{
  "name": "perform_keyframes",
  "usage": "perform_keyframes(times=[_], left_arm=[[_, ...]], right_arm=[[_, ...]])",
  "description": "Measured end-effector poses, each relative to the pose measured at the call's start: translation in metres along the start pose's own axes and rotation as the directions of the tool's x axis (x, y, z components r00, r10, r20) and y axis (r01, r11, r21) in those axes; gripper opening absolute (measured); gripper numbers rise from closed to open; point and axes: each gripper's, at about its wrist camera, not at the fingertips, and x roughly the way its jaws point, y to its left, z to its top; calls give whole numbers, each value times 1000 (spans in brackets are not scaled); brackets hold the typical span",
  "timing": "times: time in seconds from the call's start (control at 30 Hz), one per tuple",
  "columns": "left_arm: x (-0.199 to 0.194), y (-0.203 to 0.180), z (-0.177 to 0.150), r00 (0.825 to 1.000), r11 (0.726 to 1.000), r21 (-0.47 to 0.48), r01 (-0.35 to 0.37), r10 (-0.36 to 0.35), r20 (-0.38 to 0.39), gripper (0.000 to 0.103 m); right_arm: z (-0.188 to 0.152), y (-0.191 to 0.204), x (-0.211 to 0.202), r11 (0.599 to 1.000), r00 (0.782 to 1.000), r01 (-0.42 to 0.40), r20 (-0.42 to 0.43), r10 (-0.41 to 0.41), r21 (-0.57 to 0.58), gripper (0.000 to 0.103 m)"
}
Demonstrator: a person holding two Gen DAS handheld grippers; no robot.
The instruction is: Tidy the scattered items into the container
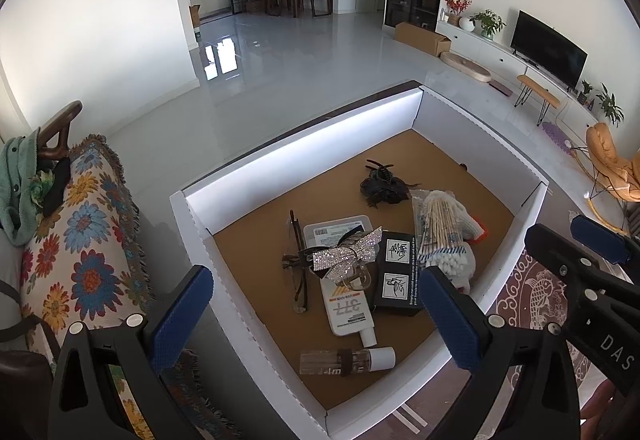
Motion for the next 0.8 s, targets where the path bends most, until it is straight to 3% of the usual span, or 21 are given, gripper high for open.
perform_keyframes(times=[0.8], left_arm=[[3, 6, 8, 1000, 1000, -22, 17, -17, 8, 103]], right_arm=[[10, 3, 2, 1000, 1000, -6, -2, 6, -17, 65]])
